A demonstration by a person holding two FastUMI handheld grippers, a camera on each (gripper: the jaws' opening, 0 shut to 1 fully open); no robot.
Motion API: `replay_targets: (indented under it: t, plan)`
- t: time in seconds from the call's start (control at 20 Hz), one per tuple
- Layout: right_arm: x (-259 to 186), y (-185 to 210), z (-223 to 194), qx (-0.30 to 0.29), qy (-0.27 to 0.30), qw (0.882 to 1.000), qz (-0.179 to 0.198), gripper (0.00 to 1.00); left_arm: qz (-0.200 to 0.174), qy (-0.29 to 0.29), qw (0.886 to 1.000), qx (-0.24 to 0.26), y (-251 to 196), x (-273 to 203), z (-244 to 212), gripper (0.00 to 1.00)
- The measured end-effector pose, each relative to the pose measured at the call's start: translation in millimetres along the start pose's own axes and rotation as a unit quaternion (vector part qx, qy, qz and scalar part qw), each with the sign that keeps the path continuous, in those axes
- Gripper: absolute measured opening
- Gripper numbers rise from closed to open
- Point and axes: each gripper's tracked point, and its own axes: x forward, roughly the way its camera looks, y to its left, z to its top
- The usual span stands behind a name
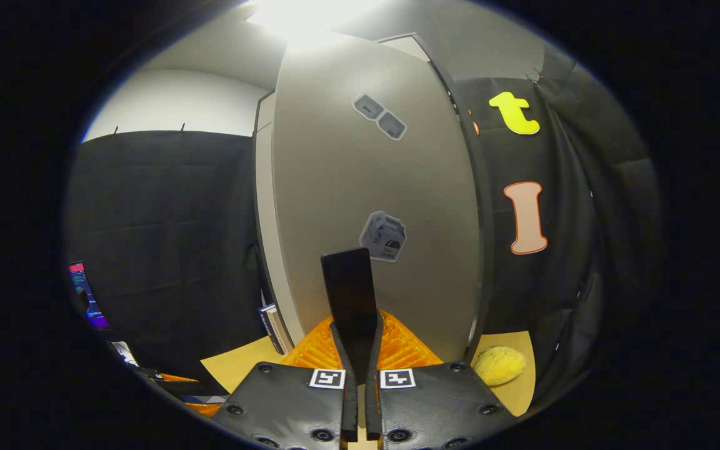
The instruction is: Open the right door of the double-door shoe cabinet with the right hand, and open the left door with the left hand.
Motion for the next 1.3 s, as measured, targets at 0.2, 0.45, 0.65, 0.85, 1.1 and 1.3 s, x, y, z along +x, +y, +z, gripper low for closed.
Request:
replay_targets:
  t: [0.2, 0.45, 0.65, 0.85, 1.1, 1.3]
  plan:
    - [-3.8, -5.9, -0.9, 0.003, 0.001, 1.000, -0.013, 0.06, 0.005, -0.008, 1.000, -0.001, 2.5, -3.8, 6.3, 0.95]
    - [-9.0, -14.4, -0.9, 0.004, 0.002, 1.000, -0.030, 0.06, 0.010, -0.012, 1.000, 0.004, 11.6, -5.1, 12.7, 0.95]
    - [-14.9, -21.8, -1.8, 0.001, 0.006, 0.999, -0.045, 0.06, 0.002, -0.010, 1.000, 0.007, 13.6, -2.1, 13.6, 0.95]
    - [-18.8, -36.0, -1.6, -0.007, 0.009, 0.998, -0.069, 0.06, -0.024, -0.018, 0.999, 0.036, 11.4, 10.9, 27.1, 0.95]
    - [-24.1, -64.2, -0.2, 0.003, 0.006, 0.990, -0.139, 0.01, -0.056, -0.031, 0.997, 0.036, 5.5, 34.1, 45.3, 0.95]
    - [-22.3, -60.5, -0.5, 0.011, 0.005, 0.989, -0.150, 0.08, -0.078, -0.028, 0.996, 0.018, 9.9, 54.1, 57.6, 0.95]
